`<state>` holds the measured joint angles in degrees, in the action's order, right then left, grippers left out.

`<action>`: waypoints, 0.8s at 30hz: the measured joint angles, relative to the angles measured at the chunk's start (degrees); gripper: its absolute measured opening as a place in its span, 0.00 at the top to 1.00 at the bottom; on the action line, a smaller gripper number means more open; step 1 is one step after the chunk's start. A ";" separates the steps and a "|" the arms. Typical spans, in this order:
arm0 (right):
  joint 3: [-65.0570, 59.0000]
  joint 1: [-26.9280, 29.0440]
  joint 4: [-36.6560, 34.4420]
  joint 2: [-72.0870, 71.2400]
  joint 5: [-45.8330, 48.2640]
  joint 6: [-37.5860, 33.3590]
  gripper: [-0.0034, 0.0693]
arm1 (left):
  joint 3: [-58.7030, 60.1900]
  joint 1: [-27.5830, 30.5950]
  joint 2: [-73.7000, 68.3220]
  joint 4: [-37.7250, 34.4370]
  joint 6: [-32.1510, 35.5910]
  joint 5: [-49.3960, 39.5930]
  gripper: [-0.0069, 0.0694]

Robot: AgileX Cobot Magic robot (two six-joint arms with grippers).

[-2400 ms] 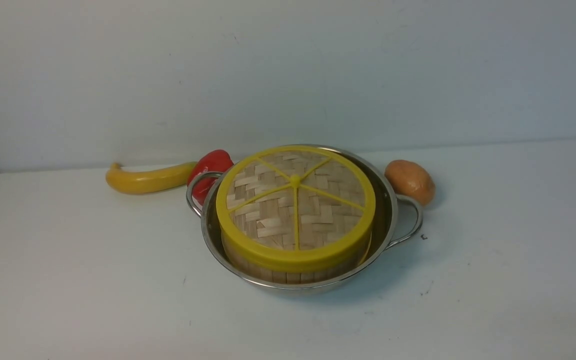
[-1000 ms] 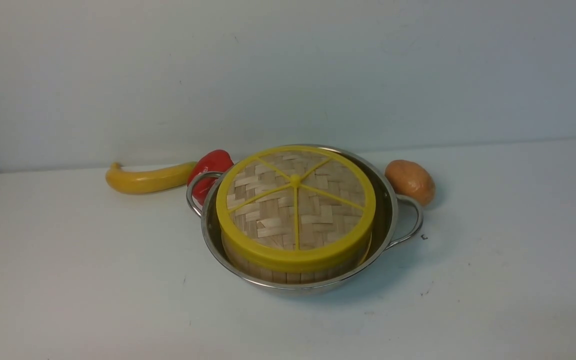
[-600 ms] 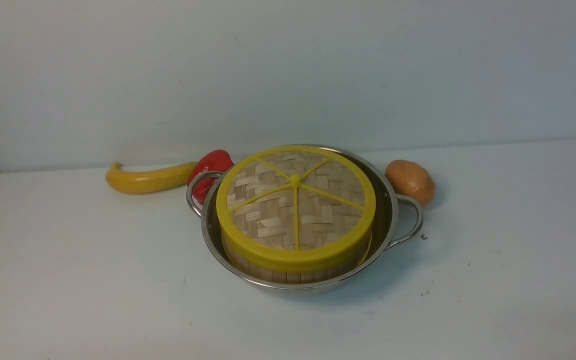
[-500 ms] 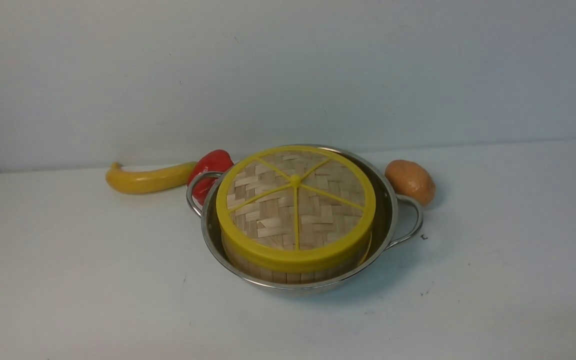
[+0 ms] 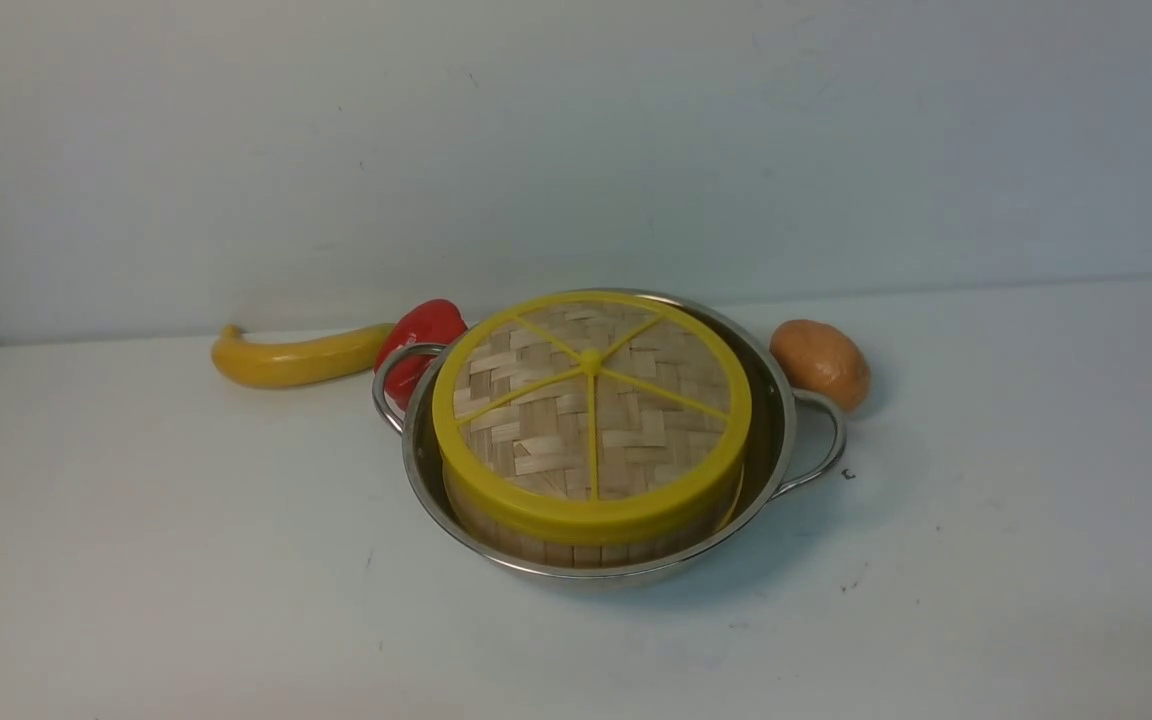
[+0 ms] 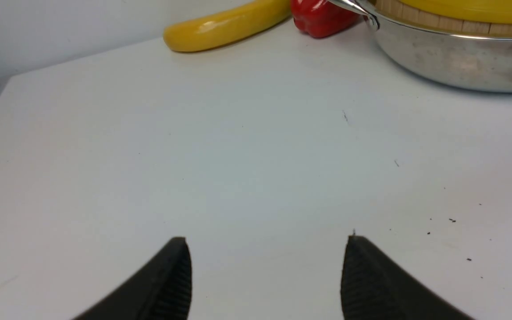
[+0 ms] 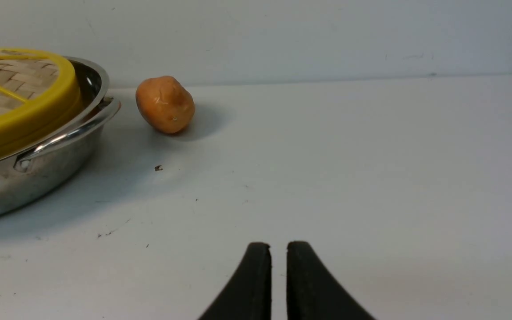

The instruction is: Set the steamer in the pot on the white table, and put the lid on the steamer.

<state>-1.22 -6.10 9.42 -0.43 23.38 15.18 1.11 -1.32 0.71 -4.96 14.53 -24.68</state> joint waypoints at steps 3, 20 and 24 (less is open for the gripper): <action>0.00 0.00 0.00 0.00 0.00 0.00 0.88 | 0.00 0.00 0.00 0.00 0.00 0.00 0.36; 0.00 0.00 -0.04 0.00 0.00 -0.06 0.88 | 0.29 0.00 0.00 7.64 -23.91 1.71 0.36; 0.00 0.00 -0.04 0.00 0.00 -0.06 0.88 | 0.29 0.00 0.00 4.96 -19.44 1.83 0.36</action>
<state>-1.22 -6.10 9.38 -0.43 23.38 15.12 1.41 -1.32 0.71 0.00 -4.90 -22.85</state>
